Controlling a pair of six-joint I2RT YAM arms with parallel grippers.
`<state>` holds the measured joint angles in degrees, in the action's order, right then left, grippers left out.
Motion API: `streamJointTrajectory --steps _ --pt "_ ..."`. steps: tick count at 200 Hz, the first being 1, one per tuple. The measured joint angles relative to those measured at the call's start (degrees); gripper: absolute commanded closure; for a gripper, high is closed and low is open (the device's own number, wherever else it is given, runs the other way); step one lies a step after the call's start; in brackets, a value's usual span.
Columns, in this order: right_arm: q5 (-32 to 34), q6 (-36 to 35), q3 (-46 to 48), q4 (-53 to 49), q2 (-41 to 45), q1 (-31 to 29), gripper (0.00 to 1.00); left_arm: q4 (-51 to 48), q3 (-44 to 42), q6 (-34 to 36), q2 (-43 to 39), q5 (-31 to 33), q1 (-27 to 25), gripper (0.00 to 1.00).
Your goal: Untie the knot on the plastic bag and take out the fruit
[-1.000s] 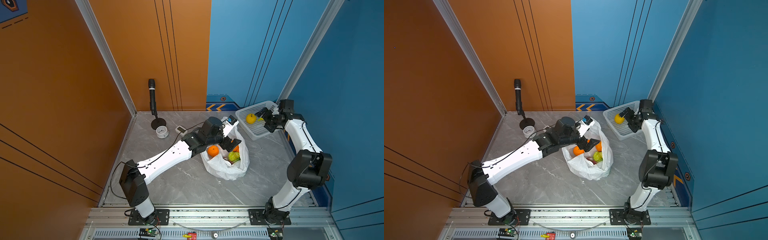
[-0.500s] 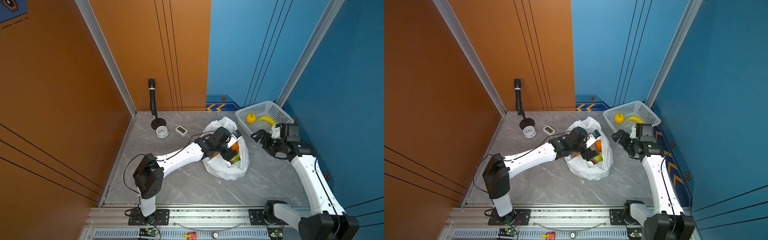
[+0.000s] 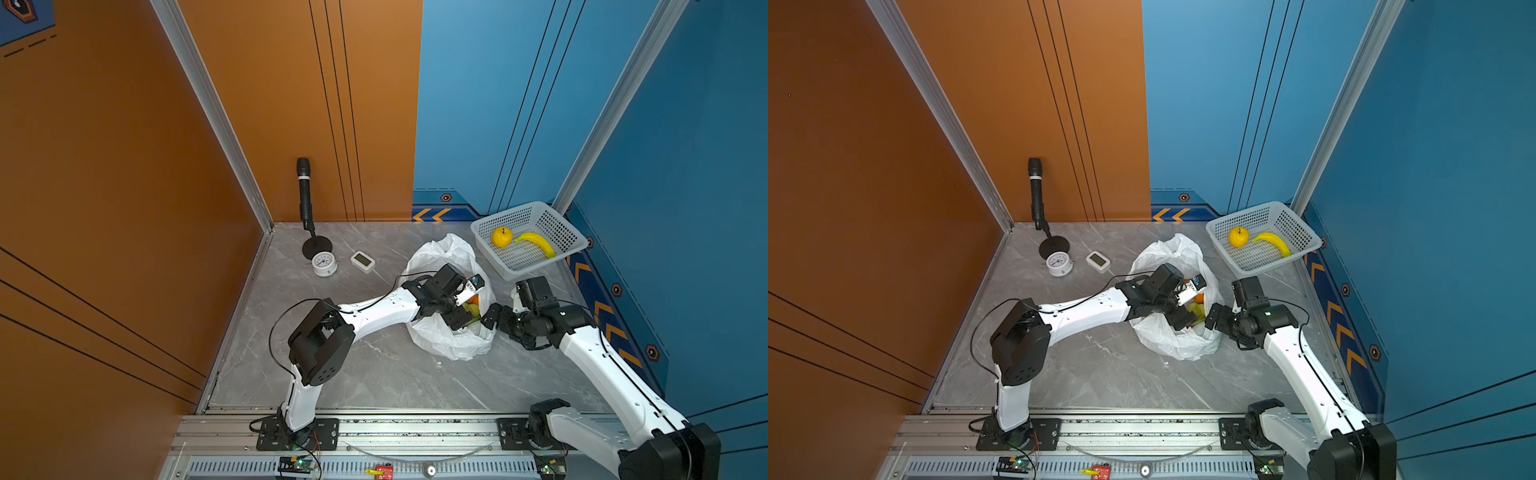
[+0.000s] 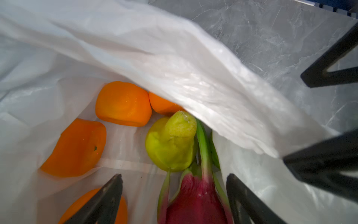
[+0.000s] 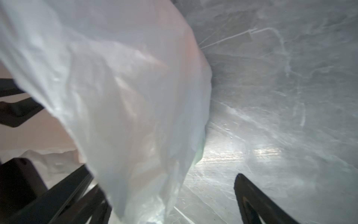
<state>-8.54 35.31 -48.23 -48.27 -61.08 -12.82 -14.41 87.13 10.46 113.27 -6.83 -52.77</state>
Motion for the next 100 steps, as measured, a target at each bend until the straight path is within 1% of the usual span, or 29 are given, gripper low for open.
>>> streamJointTrajectory --steps 16,41,71,100 --pt "2.7 0.0 0.0 -1.6 -0.9 0.0 0.05 0.8 0.0 0.8 0.6 0.0 0.2 0.08" --pt "4.3 0.0 0.0 -2.8 -1.9 -0.3 0.05 1.2 2.1 2.1 3.5 -0.2 0.8 0.07" --pt "4.9 0.0 0.3 -3.9 -4.0 -0.8 0.04 1.3 4.8 3.8 8.1 -0.2 1.0 0.06" --pt "5.2 0.0 0.3 -4.2 -4.3 -0.8 0.03 1.1 8.4 4.2 12.0 -0.6 1.1 0.06"
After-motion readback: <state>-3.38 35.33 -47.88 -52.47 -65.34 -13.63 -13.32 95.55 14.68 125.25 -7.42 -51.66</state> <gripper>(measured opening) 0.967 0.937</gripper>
